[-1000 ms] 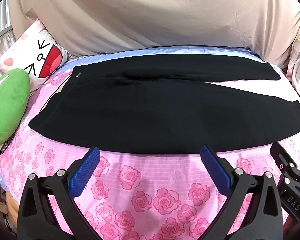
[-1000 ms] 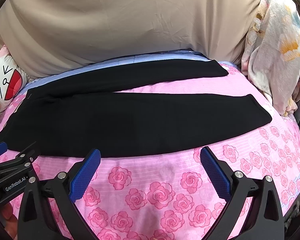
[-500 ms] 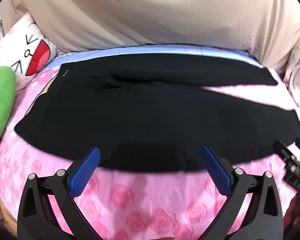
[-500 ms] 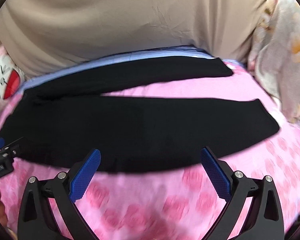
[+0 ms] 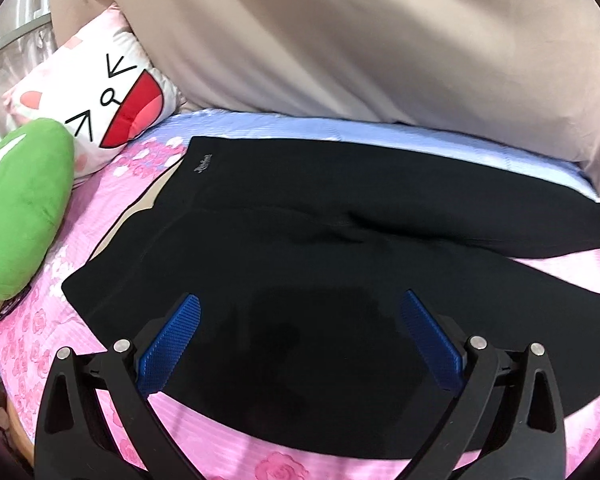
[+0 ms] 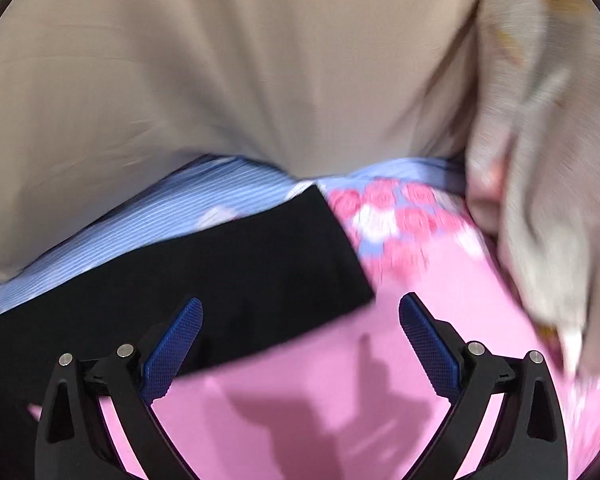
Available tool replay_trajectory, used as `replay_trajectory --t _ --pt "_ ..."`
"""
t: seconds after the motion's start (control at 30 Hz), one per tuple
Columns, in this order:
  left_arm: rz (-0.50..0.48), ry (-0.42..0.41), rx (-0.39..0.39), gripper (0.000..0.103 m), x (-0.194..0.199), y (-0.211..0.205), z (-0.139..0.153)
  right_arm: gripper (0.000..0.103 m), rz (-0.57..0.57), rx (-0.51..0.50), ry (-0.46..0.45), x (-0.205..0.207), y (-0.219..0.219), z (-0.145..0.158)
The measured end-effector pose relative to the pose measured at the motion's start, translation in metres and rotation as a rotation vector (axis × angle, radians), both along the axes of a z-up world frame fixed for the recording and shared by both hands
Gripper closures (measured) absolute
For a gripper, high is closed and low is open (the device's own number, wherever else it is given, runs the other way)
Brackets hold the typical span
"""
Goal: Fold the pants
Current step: 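Grasp the black pants hem with the right gripper while the left gripper grasps the waistband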
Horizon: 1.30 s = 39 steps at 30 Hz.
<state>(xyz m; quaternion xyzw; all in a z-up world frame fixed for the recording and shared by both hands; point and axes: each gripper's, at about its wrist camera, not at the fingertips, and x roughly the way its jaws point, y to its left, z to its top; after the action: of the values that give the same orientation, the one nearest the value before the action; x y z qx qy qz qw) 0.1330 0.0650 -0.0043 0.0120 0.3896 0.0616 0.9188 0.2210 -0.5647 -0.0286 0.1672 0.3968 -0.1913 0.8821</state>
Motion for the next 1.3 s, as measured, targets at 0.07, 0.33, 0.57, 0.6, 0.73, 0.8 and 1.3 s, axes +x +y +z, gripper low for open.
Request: replay_trajectory --t 0.07,0.33,0.57,0.6,0.73,0.8,1.3 --pt "-0.004 0.002 0.02 0.005 0.003 -0.003 -0.005 0.011 0.02 0.007 0.026 0.026 -0.014 -0.009" --pt "-0.056 0.003 0.055 0.005 0.016 -0.021 -0.016 0.043 0.086 -0.023 0.097 0.082 -0.023 -0.041" --pt "-0.017 -0.001 0.037 0.005 0.035 -0.007 -0.009 0.092 0.11 0.017 -0.036 0.049 -0.013 -0.015" --pt "-0.006 -0.016 0.046 0.005 0.038 0.0 -0.004 0.093 0.114 0.016 -0.059 0.038 -0.009 -0.009" --pt "0.068 -0.123 0.066 0.005 0.071 0.041 0.026 0.093 0.133 0.015 -0.125 -0.007 0.008 0.012" --pt "0.099 -0.126 0.051 0.005 0.1 0.065 0.03 0.093 0.143 0.008 -0.134 -0.026 0.018 0.018" --pt "0.261 0.144 -0.177 0.034 0.291 0.201 -0.045 0.092 0.115 -0.024 -0.068 -0.02 0.045 0.019"
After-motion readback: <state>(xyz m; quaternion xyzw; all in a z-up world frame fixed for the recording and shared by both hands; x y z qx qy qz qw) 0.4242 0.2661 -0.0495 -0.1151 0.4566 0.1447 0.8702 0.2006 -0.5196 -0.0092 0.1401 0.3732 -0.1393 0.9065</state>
